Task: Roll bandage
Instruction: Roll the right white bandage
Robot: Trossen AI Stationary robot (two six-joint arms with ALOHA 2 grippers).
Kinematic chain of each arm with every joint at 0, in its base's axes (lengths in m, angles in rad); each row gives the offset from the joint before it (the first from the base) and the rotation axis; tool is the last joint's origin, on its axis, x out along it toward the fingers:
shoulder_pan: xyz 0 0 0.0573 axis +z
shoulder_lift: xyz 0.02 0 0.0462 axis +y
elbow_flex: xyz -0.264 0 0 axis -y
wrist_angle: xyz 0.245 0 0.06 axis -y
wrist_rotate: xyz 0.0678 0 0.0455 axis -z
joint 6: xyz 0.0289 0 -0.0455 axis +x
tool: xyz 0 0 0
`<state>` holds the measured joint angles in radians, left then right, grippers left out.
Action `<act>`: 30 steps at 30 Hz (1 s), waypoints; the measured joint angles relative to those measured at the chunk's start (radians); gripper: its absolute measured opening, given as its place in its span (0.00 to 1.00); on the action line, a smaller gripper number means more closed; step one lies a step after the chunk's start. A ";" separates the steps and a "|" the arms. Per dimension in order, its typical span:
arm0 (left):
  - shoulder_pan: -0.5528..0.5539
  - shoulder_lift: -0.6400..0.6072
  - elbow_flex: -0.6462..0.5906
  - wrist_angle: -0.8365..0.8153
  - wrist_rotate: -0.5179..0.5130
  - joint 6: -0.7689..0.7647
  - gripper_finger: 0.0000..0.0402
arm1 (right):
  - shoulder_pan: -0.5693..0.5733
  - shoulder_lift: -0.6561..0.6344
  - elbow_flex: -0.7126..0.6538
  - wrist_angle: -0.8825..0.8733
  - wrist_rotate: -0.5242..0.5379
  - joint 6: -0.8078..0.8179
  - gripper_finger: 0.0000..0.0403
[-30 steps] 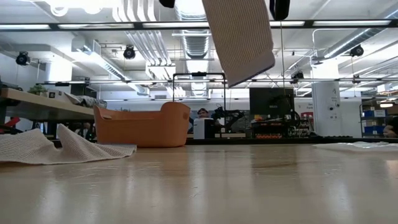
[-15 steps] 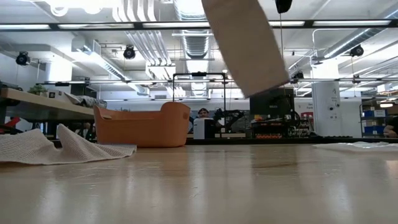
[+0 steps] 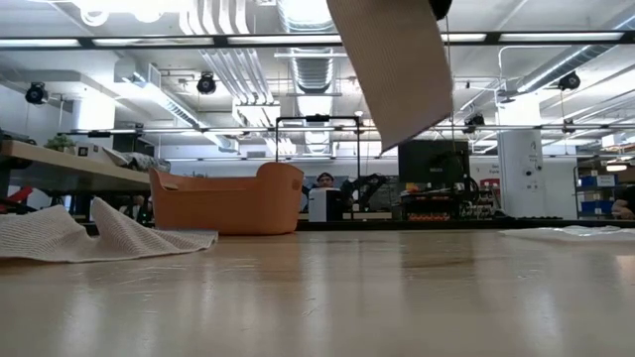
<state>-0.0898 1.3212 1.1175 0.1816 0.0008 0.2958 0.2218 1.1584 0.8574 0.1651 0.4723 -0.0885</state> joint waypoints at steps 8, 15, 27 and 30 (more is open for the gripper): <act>0.005 -0.042 0.000 -0.059 0.136 -0.106 0.28 | 0.000 0.073 0.000 0.108 0.000 -0.155 0.49; 0.005 -0.096 0.000 -0.107 0.201 -0.158 0.27 | 0.000 0.082 0.000 0.095 -0.016 -0.160 0.10; 0.005 -0.114 0.000 -0.111 0.365 -0.208 0.27 | -0.002 0.176 -0.001 0.031 -0.028 -0.094 0.01; 0.005 -0.114 0.000 -0.117 0.376 -0.211 0.29 | -0.002 0.236 -0.001 0.046 -0.029 -0.095 0.01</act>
<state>-0.0845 1.2072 1.1175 0.0644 0.3771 0.0844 0.2203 1.3941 0.8566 0.2109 0.4437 -0.1834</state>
